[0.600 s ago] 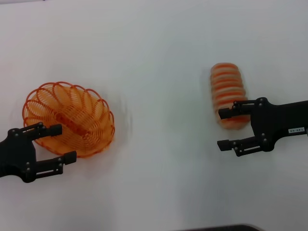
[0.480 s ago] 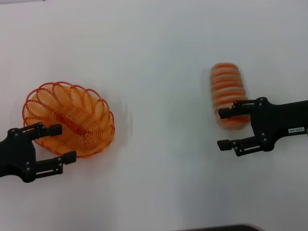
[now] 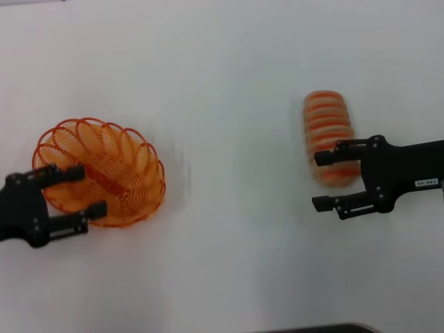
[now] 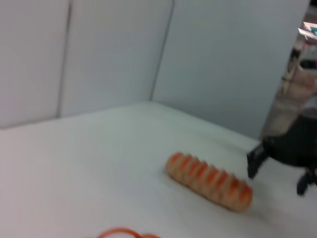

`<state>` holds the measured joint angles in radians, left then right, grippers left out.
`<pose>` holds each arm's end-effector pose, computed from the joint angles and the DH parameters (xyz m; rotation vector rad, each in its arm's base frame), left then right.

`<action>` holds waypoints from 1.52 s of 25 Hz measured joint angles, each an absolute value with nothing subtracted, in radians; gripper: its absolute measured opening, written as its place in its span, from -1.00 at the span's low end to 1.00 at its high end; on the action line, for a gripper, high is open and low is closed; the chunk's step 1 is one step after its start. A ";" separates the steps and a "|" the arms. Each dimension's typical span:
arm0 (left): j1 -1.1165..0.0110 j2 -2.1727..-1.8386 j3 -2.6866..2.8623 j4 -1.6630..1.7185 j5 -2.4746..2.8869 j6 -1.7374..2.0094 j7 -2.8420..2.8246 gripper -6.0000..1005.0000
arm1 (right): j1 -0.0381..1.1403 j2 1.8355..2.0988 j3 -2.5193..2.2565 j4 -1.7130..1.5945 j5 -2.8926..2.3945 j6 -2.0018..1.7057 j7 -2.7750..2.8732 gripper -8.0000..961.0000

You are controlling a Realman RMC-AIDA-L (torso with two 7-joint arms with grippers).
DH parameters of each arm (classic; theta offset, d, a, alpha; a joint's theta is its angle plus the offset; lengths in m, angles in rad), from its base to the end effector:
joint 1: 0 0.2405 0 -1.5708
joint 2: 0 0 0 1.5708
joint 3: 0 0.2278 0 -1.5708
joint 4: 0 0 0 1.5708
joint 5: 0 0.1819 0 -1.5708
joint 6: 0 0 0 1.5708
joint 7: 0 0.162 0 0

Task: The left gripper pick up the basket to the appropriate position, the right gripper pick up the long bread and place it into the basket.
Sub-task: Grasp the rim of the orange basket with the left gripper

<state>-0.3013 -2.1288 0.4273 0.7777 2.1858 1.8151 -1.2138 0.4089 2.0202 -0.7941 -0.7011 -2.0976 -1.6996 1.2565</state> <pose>-0.2689 0.2213 0.0146 -2.6755 -0.6682 -0.7143 0.2547 0.2492 0.0028 -2.9437 0.4942 0.4913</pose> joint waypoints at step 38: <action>-0.608 -2.082 0.717 1.007 2.641 1.426 -2.110 0.36 | 0.444 2.003 -0.687 -0.713 -2.098 -1.730 1.307 0.81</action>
<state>-0.6079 -2.0823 0.7171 1.0066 2.6409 1.4262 -2.1103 0.4439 2.0030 -0.6869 -0.7132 -2.0976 -1.7301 1.3071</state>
